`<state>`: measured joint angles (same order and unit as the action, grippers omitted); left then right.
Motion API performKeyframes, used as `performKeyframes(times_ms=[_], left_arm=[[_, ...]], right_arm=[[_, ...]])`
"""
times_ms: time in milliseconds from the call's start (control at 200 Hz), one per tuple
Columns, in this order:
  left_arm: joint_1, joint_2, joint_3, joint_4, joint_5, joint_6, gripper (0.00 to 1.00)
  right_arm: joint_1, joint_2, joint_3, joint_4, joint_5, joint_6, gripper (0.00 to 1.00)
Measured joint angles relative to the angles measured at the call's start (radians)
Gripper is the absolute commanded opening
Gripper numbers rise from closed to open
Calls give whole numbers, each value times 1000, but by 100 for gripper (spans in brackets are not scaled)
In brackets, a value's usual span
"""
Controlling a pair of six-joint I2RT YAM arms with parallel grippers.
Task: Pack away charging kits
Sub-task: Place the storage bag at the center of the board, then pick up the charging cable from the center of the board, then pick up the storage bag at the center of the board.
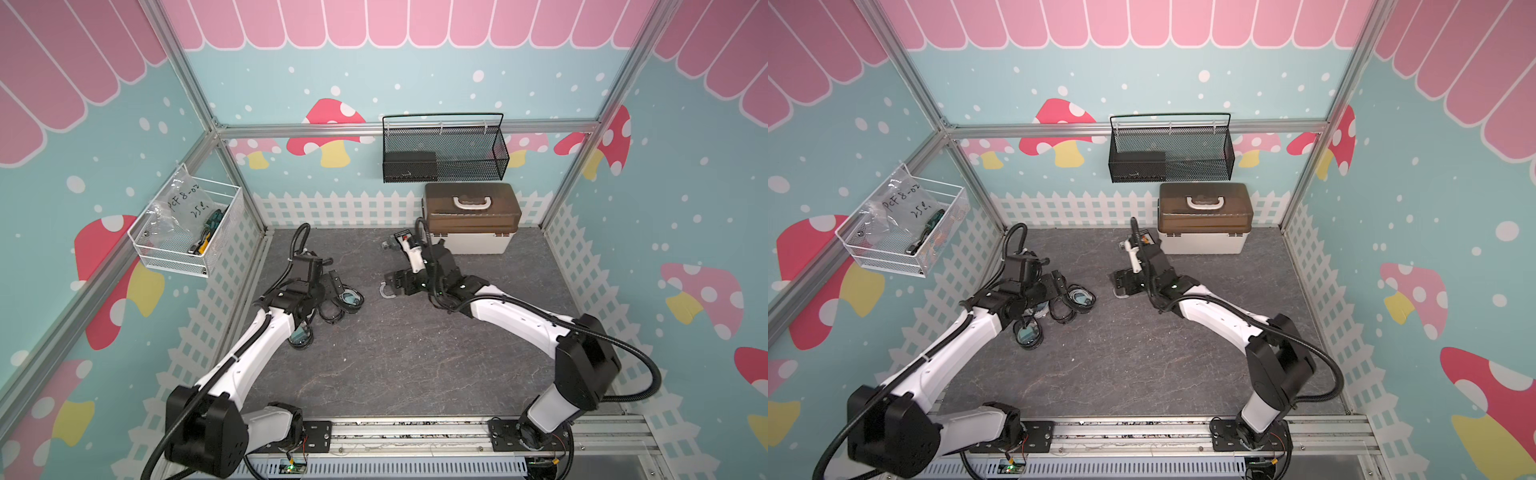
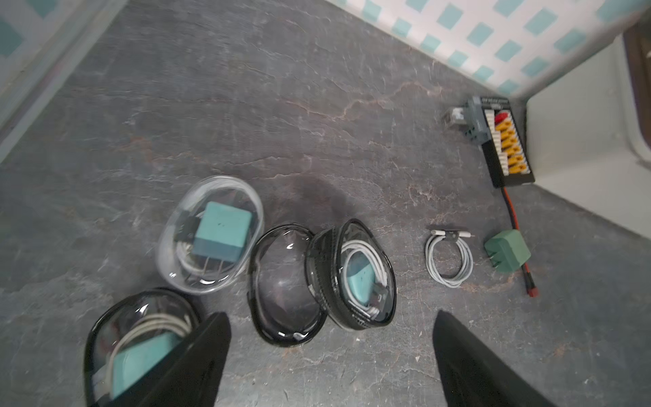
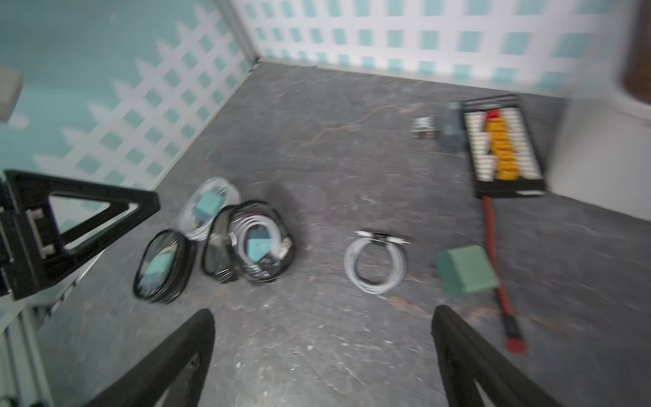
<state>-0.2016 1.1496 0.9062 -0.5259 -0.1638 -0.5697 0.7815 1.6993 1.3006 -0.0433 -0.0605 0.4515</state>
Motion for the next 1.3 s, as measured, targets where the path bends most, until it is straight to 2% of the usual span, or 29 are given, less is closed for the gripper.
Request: performKeyframes(times_ms=[100, 185, 285, 375, 515, 590, 670, 770, 905, 1006, 1136, 1301], left_arm=[[68, -192, -97, -33, -43, -58, 99], [137, -314, -152, -63, -57, -86, 99], [206, -377, -187, -85, -36, -101, 99], [246, -377, -200, -94, 7, -104, 97], [254, -303, -200, -95, 86, -93, 95], [254, -263, -200, -92, 131, -89, 95], [251, -226, -199, -85, 169, -83, 95], [218, -172, -188, -83, 183, -80, 97], [81, -71, -115, -80, 134, -82, 97], [-3, 36, -31, -68, 80, -86, 96], [-63, 208, 63, -58, -4, -95, 92], [-97, 447, 199, -89, -84, -93, 87]], right_arm=[[112, 146, 126, 6, 5, -41, 99], [156, 288, 243, -12, 8, -62, 98], [167, 452, 383, -74, 63, -71, 96], [160, 566, 489, -150, 130, -77, 86], [143, 678, 629, -250, 210, -61, 59], [126, 687, 653, -268, 218, -27, 54], [96, 687, 679, -276, 208, 4, 55], [53, 687, 697, -280, 188, 22, 67], [23, 687, 704, -281, 162, 35, 75], [23, 675, 693, -278, 161, 42, 77], [-3, 552, 532, -254, 165, 66, 77], [-128, 358, 309, -185, 182, 101, 78]])
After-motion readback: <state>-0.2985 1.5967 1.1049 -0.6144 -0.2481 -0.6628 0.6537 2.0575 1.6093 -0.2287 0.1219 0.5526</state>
